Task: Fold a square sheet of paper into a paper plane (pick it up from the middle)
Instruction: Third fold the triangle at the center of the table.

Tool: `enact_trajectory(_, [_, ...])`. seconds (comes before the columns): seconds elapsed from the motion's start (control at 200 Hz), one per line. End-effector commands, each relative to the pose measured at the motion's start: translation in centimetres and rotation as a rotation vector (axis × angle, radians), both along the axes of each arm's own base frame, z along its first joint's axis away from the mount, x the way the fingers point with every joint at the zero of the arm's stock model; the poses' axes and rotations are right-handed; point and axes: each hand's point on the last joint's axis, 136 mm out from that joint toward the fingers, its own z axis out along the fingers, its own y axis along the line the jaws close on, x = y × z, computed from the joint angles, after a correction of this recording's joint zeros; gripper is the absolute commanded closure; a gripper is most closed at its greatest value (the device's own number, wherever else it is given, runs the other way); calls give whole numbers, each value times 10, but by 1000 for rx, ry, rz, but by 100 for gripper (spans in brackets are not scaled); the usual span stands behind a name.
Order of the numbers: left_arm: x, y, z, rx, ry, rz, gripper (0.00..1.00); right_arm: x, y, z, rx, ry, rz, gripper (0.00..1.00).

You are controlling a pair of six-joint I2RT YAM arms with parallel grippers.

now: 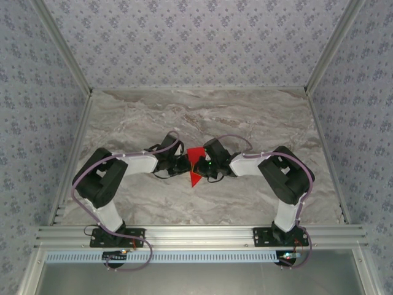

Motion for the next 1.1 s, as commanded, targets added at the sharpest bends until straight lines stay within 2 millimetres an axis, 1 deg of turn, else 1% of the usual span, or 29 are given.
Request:
enact_trajectory(0.0, [-2, 4, -8, 56, 14, -13, 100, -6, -13, -11, -27, 30, -8, 100])
enact_trajectory(0.075, [-8, 10, -16, 101, 30, -26, 100, 0, -9, 5, 27, -18, 24, 100])
enact_trajectory(0.155, [-15, 17, -25, 164, 47, -46, 100, 5, -12, 20, 74, -74, 52, 100])
enact_trajectory(0.255, [-20, 21, -33, 219, 56, -73, 100, 6, -17, 29, 87, -116, 92, 100])
enact_trajectory(0.365, [-23, 22, -37, 251, 62, -92, 100, 8, -22, 26, 60, -113, 107, 100])
enact_trajectory(0.605, [-22, 23, -39, 301, 56, -103, 100, 9, -37, 3, -13, -68, 74, 100])
enact_trajectory(0.889, [-25, 37, -48, 381, 80, -88, 100, 1, -76, -24, -148, -7, -34, 100])
enact_trajectory(0.944, [-26, 37, -50, 384, 84, -92, 100, 1, -81, -24, -154, -6, -54, 100])
enact_trajectory(0.979, [-27, 36, -50, 381, 85, -95, 100, 2, -81, -20, -146, -16, -58, 100])
enact_trajectory(1.024, [-27, 36, -50, 380, 84, -97, 100, 5, -78, -11, -131, -43, -55, 100])
enact_trajectory(1.094, [-25, 35, -48, 375, 78, -102, 100, 9, -69, 7, -98, -93, -34, 100])
